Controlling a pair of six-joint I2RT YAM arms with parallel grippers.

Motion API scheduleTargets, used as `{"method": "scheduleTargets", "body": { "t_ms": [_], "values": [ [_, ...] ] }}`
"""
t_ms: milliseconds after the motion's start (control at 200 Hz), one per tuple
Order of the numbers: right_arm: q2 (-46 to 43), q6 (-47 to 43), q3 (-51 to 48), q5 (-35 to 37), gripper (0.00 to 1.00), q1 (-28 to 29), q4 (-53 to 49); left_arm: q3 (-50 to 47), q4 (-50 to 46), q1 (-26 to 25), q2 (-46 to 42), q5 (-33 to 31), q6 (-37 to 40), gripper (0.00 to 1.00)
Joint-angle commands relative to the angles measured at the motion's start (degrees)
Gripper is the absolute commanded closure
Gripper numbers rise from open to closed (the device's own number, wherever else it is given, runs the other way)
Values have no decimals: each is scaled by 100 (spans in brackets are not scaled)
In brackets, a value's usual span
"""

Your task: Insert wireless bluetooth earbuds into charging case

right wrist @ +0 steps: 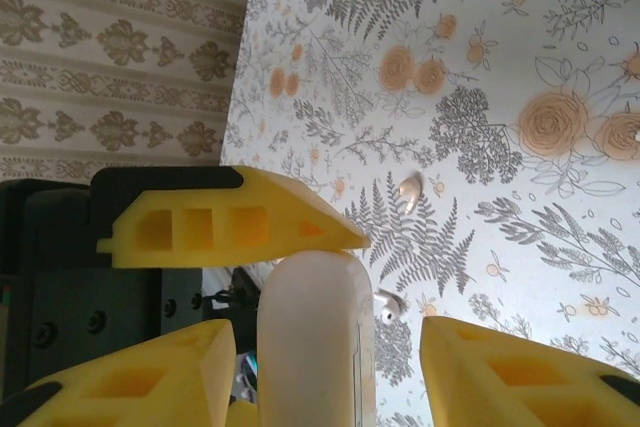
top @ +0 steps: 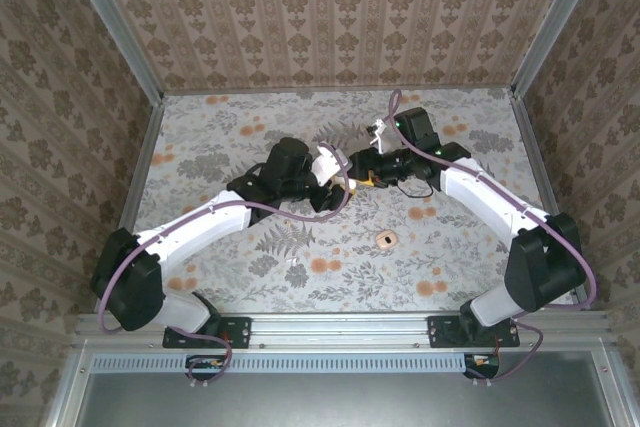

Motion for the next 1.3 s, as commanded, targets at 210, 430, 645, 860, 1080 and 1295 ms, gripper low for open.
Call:
{"method": "scheduleTargets", "body": {
  "t_ms": [210, 430, 645, 860, 1080, 1295],
  "values": [
    [135, -390, 495, -16, 52, 197, -1028, -25, 51, -22, -126, -17, 246, 50],
    [269, -703, 767, 379, 77, 309, -1494, -17, 0, -13, -169, -131, 191, 49],
    [-29, -1089, 762, 1002, 96, 342, -1480, -15, 99, 87, -213, -37, 65, 46],
    [-374, -1833, 881, 1347, 100, 437, -1585, 125, 206, 464, -381, 714, -122, 35],
    [-322, -2783, 1354, 1296, 100, 407, -2197, 94, 377, 641, -757, 1431, -40, 7],
    [-222, -3995, 1851, 749, 100, 358, -2972, -16, 341, 1180, -1298, 3359, 210, 12]
  ]
}}
